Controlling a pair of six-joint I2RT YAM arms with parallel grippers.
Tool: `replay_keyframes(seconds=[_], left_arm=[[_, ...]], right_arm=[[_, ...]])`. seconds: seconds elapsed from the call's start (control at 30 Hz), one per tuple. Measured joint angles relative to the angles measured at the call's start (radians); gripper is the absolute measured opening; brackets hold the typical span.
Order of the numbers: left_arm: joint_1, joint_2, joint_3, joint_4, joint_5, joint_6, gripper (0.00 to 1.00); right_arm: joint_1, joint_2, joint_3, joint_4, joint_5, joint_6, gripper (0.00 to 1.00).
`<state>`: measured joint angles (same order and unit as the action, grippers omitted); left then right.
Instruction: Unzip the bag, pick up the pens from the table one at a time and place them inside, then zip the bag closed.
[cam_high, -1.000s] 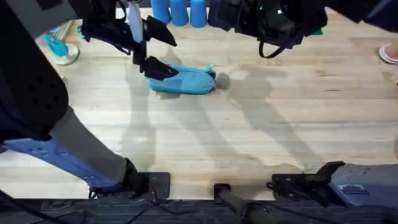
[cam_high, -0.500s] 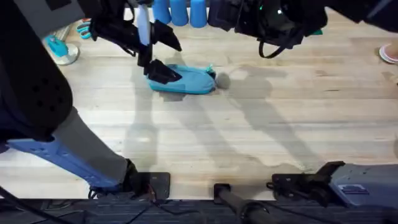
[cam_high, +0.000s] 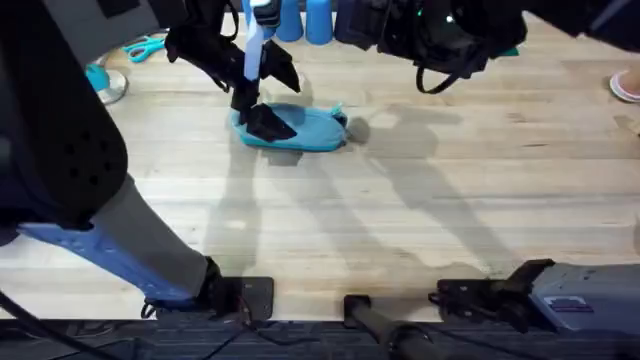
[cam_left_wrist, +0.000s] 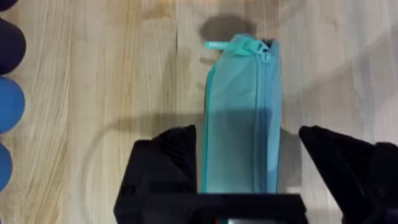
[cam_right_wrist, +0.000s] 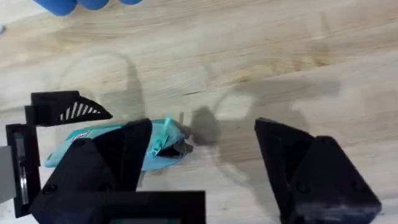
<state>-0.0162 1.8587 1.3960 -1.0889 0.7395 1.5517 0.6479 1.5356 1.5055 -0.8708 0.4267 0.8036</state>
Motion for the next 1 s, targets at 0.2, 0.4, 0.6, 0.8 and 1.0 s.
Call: replay_keyframes(seconds=[0.2, 0.4, 0.6, 0.8, 1.0], left_arm=[[0.000, 0.000, 0.000, 0.000, -0.005, 0.000, 0.993], [0.000, 0.000, 0.000, -0.003, -0.005, 0.000, 0.993], [0.000, 0.000, 0.000, -0.022, -0.022, -0.001, 0.691], [0.000, 0.000, 0.000, -0.033, -0.052, 0.000, 0.054], [0.000, 0.000, 0.000, -0.033, -0.056, 0.000, 0.044]], right_arm=[[0.000, 0.000, 0.000, 0.000, 0.000, 0.000, 0.997], [0.000, 0.000, 0.000, 0.000, 0.000, 0.000, 0.997], [0.000, 0.000, 0.000, 0.000, 0.000, 0.000, 0.997], [0.000, 0.000, 0.000, 0.000, 0.000, 0.000, 0.996], [0.000, 0.000, 0.000, 0.002, 0.000, 0.000, 0.995]])
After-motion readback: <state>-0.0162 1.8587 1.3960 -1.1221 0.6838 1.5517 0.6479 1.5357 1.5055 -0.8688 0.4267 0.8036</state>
